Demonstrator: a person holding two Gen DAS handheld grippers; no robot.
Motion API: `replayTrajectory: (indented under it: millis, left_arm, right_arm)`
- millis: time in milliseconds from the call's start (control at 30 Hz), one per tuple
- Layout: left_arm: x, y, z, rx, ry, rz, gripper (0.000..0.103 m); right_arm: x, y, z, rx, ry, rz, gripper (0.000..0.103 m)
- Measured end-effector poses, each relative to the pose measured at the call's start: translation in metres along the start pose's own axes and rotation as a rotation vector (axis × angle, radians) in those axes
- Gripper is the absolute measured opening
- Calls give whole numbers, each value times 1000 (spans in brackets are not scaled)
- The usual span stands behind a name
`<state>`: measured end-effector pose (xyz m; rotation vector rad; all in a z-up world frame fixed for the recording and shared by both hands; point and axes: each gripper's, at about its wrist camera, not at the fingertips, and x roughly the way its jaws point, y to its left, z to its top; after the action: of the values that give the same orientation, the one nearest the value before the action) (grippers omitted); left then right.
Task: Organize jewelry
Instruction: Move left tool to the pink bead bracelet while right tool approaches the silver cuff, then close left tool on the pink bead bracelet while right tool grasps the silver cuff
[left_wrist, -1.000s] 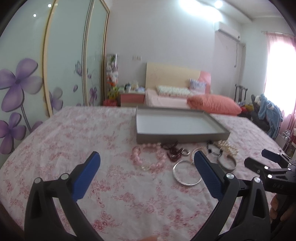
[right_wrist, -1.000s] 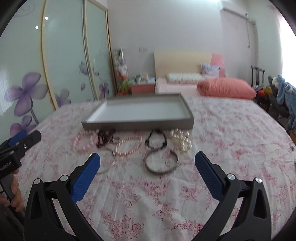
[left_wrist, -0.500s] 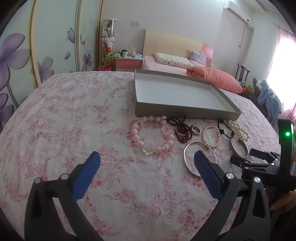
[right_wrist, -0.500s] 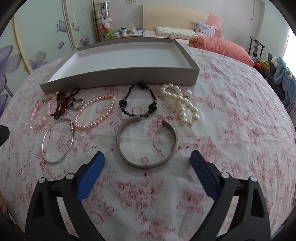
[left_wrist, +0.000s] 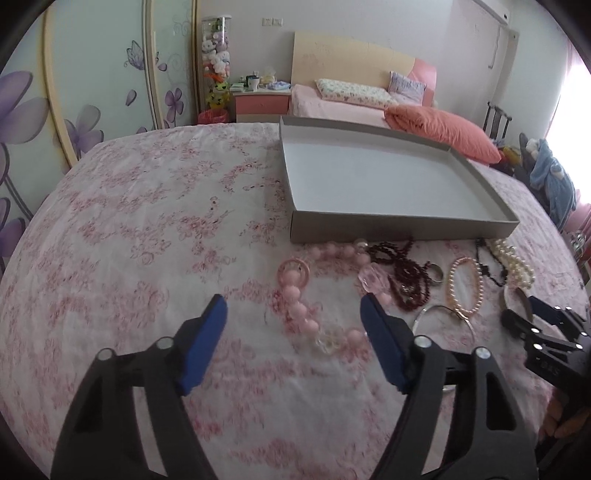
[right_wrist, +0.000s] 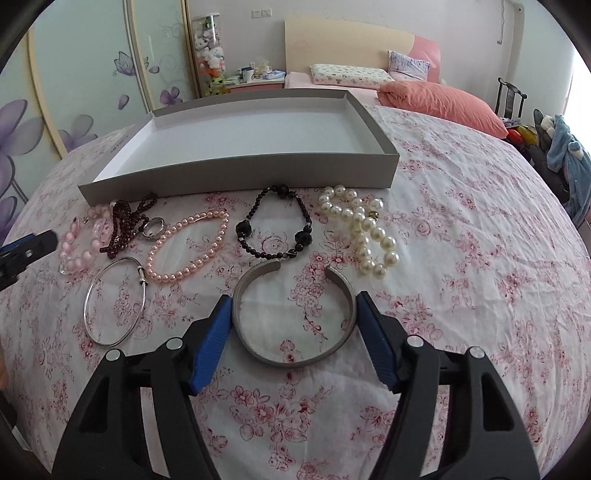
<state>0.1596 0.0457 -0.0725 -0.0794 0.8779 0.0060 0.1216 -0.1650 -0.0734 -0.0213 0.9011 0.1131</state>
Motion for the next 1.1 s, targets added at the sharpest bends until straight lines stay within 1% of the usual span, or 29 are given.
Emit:
replayTrajectory:
  millis: [133, 200, 233, 333, 400, 633, 667, 700, 733, 767, 833, 1000, 1100]
  left_arm:
    - [18, 0, 6, 11, 33, 23, 63]
    - [24, 2, 7, 7, 45, 25, 55]
    - [28, 2, 7, 5, 54, 24, 54]
    - [30, -1, 8, 26, 46, 41, 49]
    - [30, -3, 8, 31, 45, 46, 45]
    - [29, -11, 4, 67, 47, 42, 44]
    - [29, -11, 4, 68, 44, 39, 40]
    - [29, -12, 5, 69, 38, 37, 32]
    - [29, -12, 5, 69, 36, 37, 27]
    - [29, -12, 5, 67, 35, 37, 17]
    - [28, -9, 4, 59, 39, 17, 15]
    - [20, -1, -2, 39, 47, -1, 14]
    - [12, 6, -5, 23, 36, -9, 13]
  right_arm:
    - [0, 0, 1, 1, 0, 1, 68]
    - [-1, -1, 0, 1, 0, 2, 68]
    - [0, 0, 1, 2, 0, 2, 68]
    - [1, -1, 2, 1, 0, 1, 68]
    - [1, -1, 2, 1, 0, 1, 68]
    - [1, -1, 2, 1, 1, 2, 68]
    - [0, -1, 1, 1, 1, 2, 68]
    - [1, -1, 2, 1, 1, 2, 68]
    - [-1, 0, 0, 2, 0, 3, 68]
    - [-1, -1, 0, 4, 0, 5, 68]
    - [-2, -2, 0, 8, -2, 14, 68]
    - [-3, -6, 2, 19, -1, 50, 67]
    - [-6, -11, 1, 43, -3, 71, 67]
